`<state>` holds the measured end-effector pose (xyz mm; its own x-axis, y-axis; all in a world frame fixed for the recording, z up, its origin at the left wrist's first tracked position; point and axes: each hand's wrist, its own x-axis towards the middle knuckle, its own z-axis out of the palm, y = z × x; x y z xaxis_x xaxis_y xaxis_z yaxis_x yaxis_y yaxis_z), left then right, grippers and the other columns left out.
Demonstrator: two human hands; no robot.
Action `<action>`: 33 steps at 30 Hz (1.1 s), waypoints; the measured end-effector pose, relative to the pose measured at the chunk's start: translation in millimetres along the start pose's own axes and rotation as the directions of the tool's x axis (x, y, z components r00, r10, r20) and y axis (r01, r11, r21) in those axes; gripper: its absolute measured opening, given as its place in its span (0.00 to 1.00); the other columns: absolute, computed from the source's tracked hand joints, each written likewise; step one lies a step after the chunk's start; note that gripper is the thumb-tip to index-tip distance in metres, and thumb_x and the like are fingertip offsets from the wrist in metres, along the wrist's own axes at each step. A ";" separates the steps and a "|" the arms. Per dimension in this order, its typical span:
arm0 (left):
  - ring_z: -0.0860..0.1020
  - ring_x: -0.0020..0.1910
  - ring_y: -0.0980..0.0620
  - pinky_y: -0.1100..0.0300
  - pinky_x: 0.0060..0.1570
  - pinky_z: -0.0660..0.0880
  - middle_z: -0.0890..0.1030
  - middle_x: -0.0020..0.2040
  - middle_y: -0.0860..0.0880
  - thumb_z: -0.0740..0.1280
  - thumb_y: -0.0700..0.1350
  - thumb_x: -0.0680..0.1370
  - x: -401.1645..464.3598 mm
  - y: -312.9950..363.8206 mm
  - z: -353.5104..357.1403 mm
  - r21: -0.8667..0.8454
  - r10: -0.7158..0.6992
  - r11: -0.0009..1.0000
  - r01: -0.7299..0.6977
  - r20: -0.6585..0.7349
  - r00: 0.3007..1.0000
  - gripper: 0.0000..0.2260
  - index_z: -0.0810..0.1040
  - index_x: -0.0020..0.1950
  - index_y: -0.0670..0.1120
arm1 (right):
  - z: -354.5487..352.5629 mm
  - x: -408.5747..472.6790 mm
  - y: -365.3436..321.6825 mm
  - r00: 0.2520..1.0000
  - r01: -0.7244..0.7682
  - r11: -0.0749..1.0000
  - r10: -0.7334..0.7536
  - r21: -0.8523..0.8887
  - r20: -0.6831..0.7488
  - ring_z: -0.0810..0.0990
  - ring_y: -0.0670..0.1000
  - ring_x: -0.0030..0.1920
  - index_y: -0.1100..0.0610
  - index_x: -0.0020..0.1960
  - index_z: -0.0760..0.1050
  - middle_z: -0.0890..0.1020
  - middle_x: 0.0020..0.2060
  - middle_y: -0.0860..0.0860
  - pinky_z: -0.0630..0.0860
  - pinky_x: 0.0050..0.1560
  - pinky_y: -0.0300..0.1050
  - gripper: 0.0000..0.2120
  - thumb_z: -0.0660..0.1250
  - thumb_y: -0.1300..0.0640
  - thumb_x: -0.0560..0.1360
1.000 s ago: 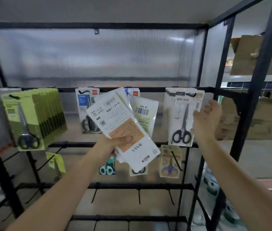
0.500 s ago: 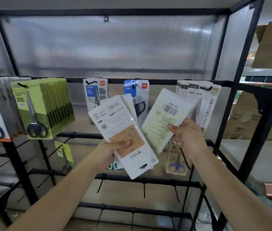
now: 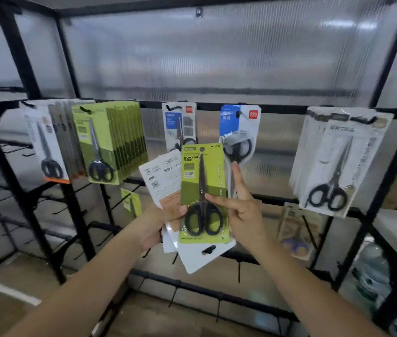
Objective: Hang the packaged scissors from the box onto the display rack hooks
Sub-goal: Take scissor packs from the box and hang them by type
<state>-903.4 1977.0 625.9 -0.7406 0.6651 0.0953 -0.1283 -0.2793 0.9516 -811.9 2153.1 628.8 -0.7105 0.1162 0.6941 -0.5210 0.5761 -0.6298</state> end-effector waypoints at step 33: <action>0.82 0.52 0.43 0.54 0.44 0.80 0.83 0.53 0.41 0.69 0.31 0.68 -97.9 -34.6 -264.8 0.150 -0.093 0.980 0.128 -0.221 0.971 0.17 0.78 0.57 0.38 | 219.6 -59.3 42.6 0.671 -0.732 0.609 0.721 0.306 0.173 0.71 0.47 0.65 0.44 0.62 0.70 0.72 0.64 0.47 0.71 0.57 0.32 0.37 0.60 0.82 0.69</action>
<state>-1001.1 1738.1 506.2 -0.8530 0.5184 -0.0606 -0.1219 -0.0850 0.9889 -895.8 1993.1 484.2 -0.9343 0.3531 -0.0484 0.0585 0.0180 -0.9981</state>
